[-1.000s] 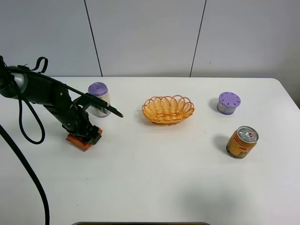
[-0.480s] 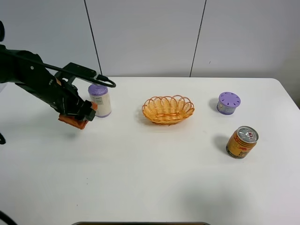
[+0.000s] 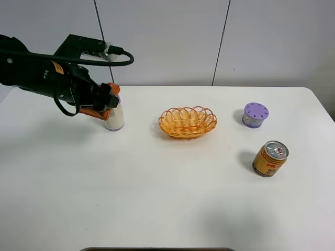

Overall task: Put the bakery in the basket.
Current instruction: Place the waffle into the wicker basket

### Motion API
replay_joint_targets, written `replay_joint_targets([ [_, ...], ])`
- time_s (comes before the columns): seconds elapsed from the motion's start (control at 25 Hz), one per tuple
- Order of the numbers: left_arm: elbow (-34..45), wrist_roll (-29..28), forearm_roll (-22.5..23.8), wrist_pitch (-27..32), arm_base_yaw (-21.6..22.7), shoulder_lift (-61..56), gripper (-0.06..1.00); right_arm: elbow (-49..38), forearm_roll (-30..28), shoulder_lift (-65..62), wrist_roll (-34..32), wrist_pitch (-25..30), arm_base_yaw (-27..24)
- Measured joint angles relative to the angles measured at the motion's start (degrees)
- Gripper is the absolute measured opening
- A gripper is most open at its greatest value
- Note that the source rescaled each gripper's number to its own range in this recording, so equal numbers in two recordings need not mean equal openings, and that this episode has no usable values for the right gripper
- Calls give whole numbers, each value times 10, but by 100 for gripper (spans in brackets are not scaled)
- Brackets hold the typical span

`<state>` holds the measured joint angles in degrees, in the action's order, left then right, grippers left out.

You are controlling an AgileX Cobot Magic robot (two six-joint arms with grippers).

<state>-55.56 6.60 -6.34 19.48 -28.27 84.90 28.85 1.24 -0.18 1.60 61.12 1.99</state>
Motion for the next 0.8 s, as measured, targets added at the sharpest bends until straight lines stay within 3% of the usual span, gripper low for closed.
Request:
replay_joint_targets([
  [0.28,-8,-43,0,-127,-41,5,8,0,0,0,0,0,0],
  [0.6,-90,-63,0,-161,-73,96,8,0,0,0,0,0,0],
  [0.8,-102,-62,0,-231,-89,162,8,0,0,0,-1,0,0],
])
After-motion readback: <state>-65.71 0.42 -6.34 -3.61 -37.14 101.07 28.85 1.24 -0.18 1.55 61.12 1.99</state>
